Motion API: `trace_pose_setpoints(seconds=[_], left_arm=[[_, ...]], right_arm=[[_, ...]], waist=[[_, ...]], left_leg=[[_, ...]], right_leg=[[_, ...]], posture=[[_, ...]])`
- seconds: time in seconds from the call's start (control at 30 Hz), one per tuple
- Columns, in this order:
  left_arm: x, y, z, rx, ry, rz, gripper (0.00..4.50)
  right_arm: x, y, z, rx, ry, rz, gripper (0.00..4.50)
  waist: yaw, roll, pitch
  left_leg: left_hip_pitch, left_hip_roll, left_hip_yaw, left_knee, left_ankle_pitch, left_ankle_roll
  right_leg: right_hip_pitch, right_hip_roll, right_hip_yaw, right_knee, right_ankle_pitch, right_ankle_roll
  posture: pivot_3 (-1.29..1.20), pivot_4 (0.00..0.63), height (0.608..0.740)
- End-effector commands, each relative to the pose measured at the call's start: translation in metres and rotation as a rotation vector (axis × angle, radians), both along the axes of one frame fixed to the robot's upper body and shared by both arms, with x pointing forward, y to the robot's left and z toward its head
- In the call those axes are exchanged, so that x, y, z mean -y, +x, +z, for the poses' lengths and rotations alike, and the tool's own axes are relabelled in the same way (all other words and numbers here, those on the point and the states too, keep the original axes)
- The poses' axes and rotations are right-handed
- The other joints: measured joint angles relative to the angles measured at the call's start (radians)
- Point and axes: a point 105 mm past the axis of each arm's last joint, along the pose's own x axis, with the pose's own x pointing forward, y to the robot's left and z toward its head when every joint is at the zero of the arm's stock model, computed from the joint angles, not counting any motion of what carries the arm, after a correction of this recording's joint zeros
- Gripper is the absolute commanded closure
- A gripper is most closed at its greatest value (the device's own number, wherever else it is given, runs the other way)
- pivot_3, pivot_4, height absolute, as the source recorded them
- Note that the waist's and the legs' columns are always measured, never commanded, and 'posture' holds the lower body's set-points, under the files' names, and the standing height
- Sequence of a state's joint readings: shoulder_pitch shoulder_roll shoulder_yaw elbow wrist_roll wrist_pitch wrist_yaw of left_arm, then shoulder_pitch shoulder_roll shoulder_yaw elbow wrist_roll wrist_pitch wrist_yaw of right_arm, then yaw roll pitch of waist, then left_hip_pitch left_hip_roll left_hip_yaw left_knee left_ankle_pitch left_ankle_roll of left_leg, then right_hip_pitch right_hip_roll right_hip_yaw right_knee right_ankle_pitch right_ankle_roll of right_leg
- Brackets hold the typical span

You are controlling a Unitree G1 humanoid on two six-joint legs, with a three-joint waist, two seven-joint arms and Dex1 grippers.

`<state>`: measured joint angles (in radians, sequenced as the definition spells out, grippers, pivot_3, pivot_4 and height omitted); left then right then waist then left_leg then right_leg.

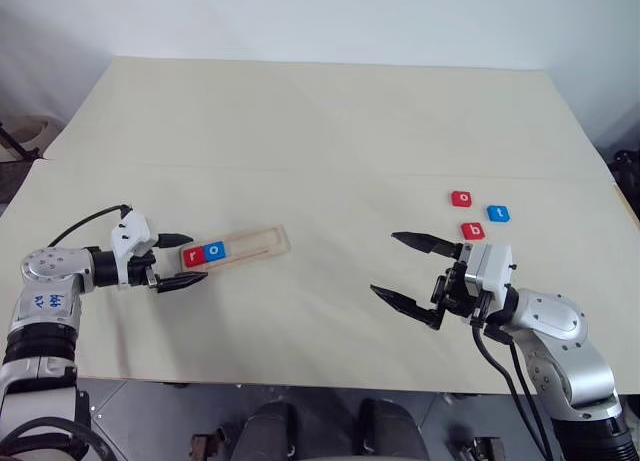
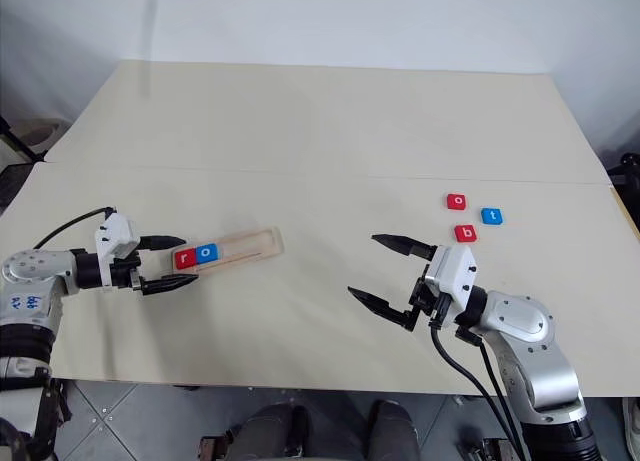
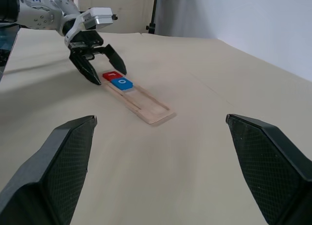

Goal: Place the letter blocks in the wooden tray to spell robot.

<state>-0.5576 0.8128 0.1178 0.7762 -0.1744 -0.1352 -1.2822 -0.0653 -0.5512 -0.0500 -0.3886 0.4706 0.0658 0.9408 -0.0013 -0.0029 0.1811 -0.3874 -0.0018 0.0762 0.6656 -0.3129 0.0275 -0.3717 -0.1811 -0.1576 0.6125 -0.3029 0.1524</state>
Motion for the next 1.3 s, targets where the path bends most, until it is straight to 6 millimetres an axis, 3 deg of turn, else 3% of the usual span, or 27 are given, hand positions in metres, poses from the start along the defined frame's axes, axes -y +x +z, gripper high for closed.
trace_pose_setpoints(seconds=[0.03,0.3,0.47,0.6,0.73,0.87,1.0,1.3], left_arm=[[-0.005,-0.004,-0.005,-0.03,0.036,-0.027,0.0],[0.0,-0.005,-0.019,-0.074,0.052,-0.059,0.0],[0.003,-0.008,-0.023,-0.083,0.039,-0.071,1.08],[0.003,-0.01,-0.024,-0.071,0.03,-0.064,1.08],[0.016,-0.006,-0.015,-0.002,0.001,-0.094,1.08],[0.048,-0.005,-0.002,0.059,-0.005,-0.218,1.08],[0.095,-0.005,0.008,0.108,0.006,-0.376,1.08],[0.181,0.008,0.005,0.102,0.112,-0.601,1.08]], right_arm=[[0.003,-0.003,0.01,0.049,0.009,-0.013,0.05],[0.006,-0.003,0.009,0.053,0.004,-0.027,0.05],[0.007,-0.002,0.01,0.061,0.001,-0.031,0.0],[0.009,-0.002,0.009,0.061,-0.004,-0.03,0.0],[0.013,-0.004,0.006,0.051,-0.022,-0.028,0.0],[0.029,-0.009,0.002,0.026,-0.062,-0.054,0.0],[0.052,-0.018,-0.002,-0.004,-0.105,-0.119,0.0],[0.093,-0.047,-0.009,-0.066,-0.158,-0.313,0.0]], waist=[[0.0,0.0,0.0],[0.0,0.0,0.0],[0.0,0.0,0.0],[-0.001,0.0,0.0],[0.002,0.0,0.0],[0.011,0.0,0.0],[0.025,-0.001,0.0],[0.028,-0.002,-0.001]], left_leg=[[0.0,0.0,0.0,0.0,0.0,0.0],[0.0,0.0,0.001,0.0,0.0,0.0],[0.0,0.0,0.0,0.0,0.0,0.0],[0.0,0.0,0.0,0.0,0.0,0.0],[0.0,0.0,0.0,0.0,0.0,0.0],[0.0,-0.001,-0.001,0.001,0.0,0.001],[-0.001,-0.001,-0.001,0.003,-0.001,0.001],[-0.002,-0.001,0.006,0.003,-0.001,0.002]], right_leg=[[0.0,0.0,0.0,0.0,0.0,0.0],[0.0,0.0,0.0,0.0,0.0,0.0],[0.0,0.0,0.0,0.0,0.0,0.0],[0.0,0.0,0.0,0.001,0.0,0.0],[0.0,0.0,0.0,0.0,0.0,0.0],[0.001,-0.001,0.0,0.001,0.0,0.0],[0.001,-0.001,0.0,0.0,0.0,0.0],[0.002,-0.001,-0.001,-0.001,0.0,0.0]], posture=[[0.0,0.15,0.74],[0.0,0.15,0.74],[0.0,0.15,0.74],[0.0,0.15,0.74],[0.0,0.15,0.74],[0.0,0.15,0.74],[0.0,0.15,0.74],[0.0,0.15,0.74]])
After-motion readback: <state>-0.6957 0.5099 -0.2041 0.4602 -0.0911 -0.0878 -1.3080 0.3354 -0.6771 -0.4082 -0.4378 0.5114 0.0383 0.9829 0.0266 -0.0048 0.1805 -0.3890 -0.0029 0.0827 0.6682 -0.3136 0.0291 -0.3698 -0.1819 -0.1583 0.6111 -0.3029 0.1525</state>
